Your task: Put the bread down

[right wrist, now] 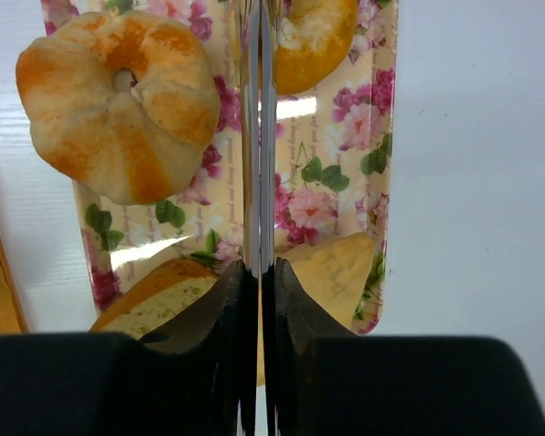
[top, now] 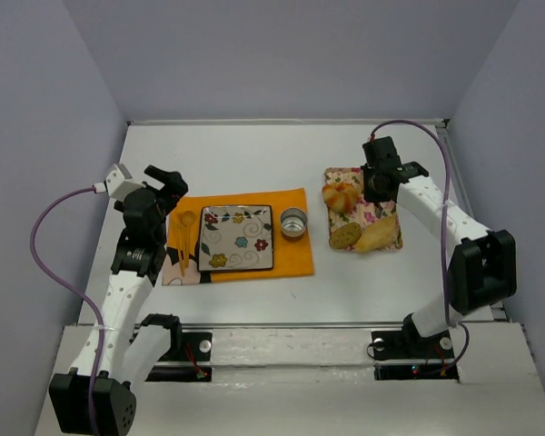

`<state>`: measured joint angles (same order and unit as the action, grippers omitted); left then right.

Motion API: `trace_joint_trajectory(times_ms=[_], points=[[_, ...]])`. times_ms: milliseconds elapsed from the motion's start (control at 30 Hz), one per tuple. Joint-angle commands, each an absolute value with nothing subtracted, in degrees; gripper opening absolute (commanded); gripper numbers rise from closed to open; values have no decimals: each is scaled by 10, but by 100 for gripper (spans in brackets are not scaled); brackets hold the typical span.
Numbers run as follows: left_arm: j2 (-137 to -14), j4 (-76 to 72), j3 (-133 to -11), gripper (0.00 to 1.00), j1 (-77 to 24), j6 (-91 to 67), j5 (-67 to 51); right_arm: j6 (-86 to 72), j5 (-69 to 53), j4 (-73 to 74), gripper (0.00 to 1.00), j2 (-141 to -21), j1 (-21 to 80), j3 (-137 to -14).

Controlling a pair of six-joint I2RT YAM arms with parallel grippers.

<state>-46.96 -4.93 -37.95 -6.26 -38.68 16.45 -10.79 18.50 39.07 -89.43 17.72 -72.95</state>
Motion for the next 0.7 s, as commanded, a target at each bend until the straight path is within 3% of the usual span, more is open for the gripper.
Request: trace_joint_trajectory(times_ms=[0, 200, 300, 467, 667], points=[[-454, -74, -375, 99, -58, -387, 183, -113, 180, 387, 9, -833, 185, -772], [-447, -74, -374, 99, -58, -388, 179, -80, 138, 365, 7, -768, 236, -800], [-447, -74, -374, 99, -58, -388, 176, -41, 134, 349, 7, -768, 321, -819], [-448, -74, -374, 99, -58, -388, 176, 52, 120, 347, 7, -836, 495, -862], [-444, -72, -372, 99, -58, -387, 171, 108, 77, 373, 8, -948, 590, -925]])
